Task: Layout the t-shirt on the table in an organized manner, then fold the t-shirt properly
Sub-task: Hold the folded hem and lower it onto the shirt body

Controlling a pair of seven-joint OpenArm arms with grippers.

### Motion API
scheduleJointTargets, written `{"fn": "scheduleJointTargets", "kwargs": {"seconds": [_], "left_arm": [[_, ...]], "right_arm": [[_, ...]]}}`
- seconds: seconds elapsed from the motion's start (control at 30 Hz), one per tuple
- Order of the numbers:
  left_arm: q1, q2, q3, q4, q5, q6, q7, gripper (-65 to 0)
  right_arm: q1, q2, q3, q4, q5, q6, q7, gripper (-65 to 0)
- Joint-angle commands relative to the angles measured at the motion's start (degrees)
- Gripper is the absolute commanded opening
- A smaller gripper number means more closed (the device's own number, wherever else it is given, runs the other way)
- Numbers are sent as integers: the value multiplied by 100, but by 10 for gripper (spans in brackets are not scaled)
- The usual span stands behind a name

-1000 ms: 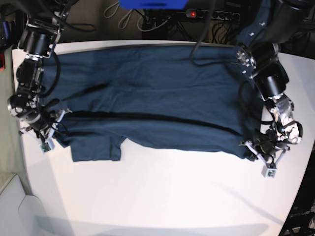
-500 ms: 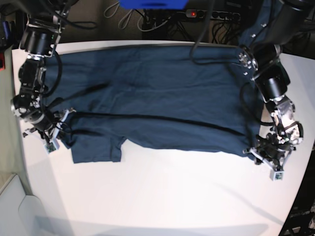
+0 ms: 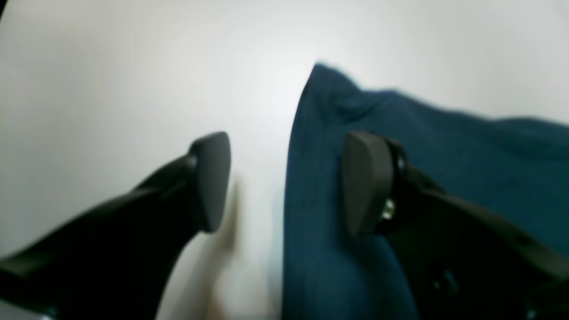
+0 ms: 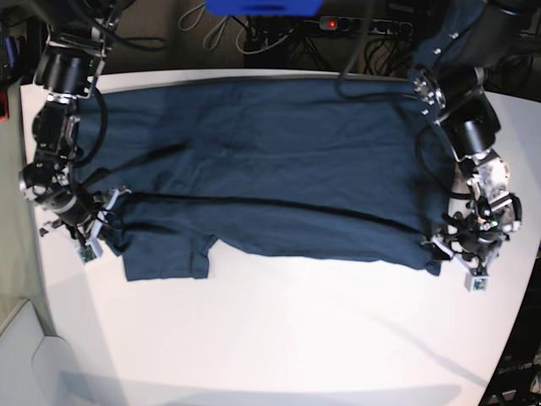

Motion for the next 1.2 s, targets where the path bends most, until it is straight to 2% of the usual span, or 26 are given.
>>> {"fn": "scheduleJointTargets", "kwargs": {"seconds": [0.0,0.33,0.57,0.77,0.83,1.0,1.13,1.17], "left_arm": [[-121,-73,0,65,-21,-1,-61,-266],[-262,-125,0,-1095,-21,43,-729,-265],[-288,-196,0,-1456,-21,52,-790,-273],[-280,-301,0,-1649,-21,52,-790,-463],[-253,-328,0,-1649,-21,52,-790,-494],[-165,-336,0,-1649,-21,25,-790,-510],[-156,-336,0,-1649,-21,8,-773,-650],[-156,-328,0,-1649,-21,8,-755,-650]], "right_arm": [[119,74,21,94,62,-38,126,-650],[137,92,21,94,62,-38,117,-650],[146,92,21,94,62,-38,126,-650],[146,92,21,94,62,-38,135,-650],[154,92,21,94,62,-38,135,-650],[154,92,21,94,62,-38,135,-650],[154,92,21,94,62,-38,135,-650],[154,92,21,94,62,-38,135,-650]]}}
